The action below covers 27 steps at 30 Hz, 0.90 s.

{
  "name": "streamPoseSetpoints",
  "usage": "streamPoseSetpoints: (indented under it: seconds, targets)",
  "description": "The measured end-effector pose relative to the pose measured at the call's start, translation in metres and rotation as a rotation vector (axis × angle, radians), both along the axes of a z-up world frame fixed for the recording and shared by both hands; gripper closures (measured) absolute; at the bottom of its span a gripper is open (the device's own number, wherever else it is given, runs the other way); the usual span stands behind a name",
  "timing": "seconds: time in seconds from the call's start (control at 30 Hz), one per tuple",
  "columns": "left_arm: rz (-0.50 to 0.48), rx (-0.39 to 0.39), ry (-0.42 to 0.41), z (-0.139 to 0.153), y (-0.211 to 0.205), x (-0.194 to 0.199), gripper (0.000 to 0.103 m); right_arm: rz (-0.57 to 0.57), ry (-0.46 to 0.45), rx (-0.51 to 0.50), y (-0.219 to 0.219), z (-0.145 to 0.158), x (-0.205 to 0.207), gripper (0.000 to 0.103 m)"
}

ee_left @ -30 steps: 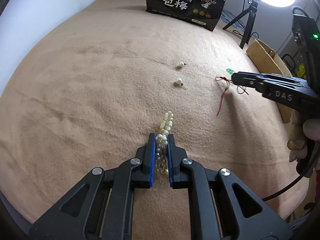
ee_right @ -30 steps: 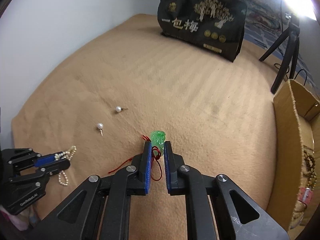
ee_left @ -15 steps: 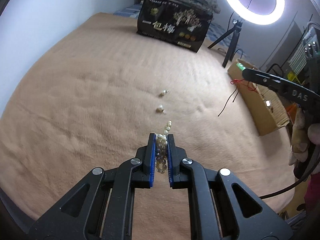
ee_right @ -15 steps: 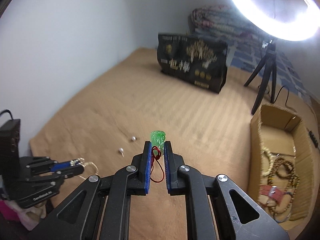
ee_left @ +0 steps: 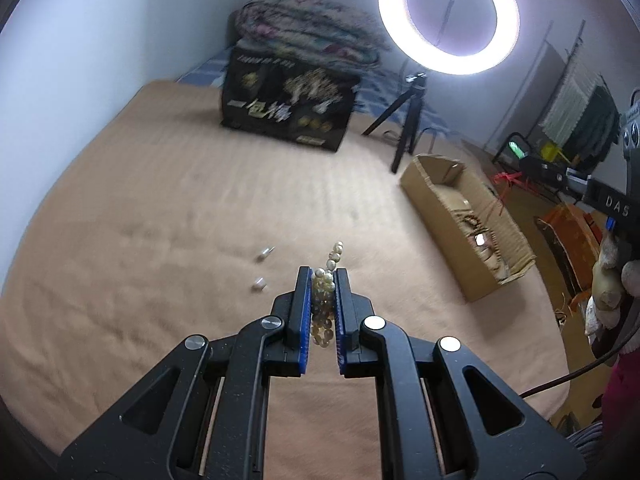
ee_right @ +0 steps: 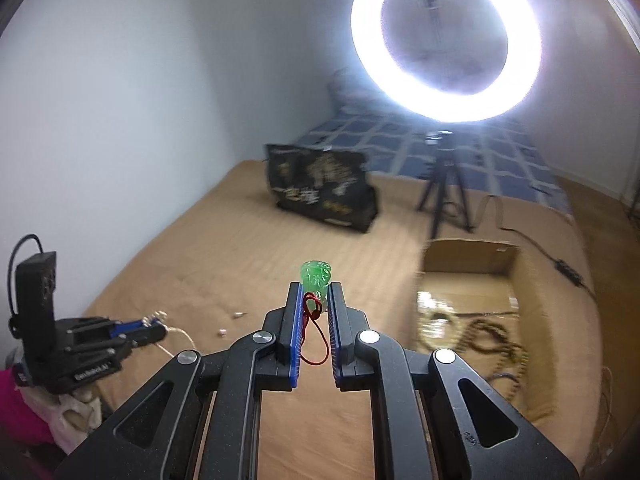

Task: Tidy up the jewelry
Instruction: 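Carry the necklace with the left tool over the box while the right tool carries the pendant there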

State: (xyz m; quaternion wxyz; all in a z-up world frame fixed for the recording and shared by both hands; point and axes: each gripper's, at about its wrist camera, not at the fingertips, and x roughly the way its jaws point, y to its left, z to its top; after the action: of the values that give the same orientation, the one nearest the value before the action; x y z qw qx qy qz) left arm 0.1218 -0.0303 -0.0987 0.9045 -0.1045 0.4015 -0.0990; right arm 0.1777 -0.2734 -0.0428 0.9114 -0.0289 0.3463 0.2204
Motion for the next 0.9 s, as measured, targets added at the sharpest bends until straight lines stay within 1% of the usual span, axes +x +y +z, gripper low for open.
streamPoseSetpoints:
  seconds: [0.2, 0.33, 0.43, 0.67, 0.8, 0.9]
  targets:
    - [-0.073, -0.001, -0.045, 0.016, -0.036, 0.022, 0.095, -0.137, 0.004, 0.017, -0.06, 0.002, -0.006, 0.093]
    - [-0.125, -0.006, -0.07, 0.026, -0.064, 0.04, 0.095, -0.213, 0.011, 0.011, -0.092, -0.003, -0.011, 0.093]
    - [-0.167, 0.003, -0.092, 0.033, -0.087, 0.056, 0.095, -0.258, 0.014, 0.011, -0.111, -0.006, -0.014, 0.093]
    - [-0.248, 0.013, -0.114, 0.04, -0.138, 0.095, 0.095, -0.3, 0.022, -0.001, -0.133, -0.013, -0.015, 0.093]
    - [-0.273, -0.001, -0.109, 0.04, -0.163, 0.119, 0.095, -0.317, 0.027, 0.005, -0.141, -0.017, -0.012, 0.093]
    - [-0.292, 0.009, -0.1, 0.036, -0.183, 0.138, 0.095, -0.326, 0.033, 0.009, -0.145, -0.021, -0.009, 0.093]
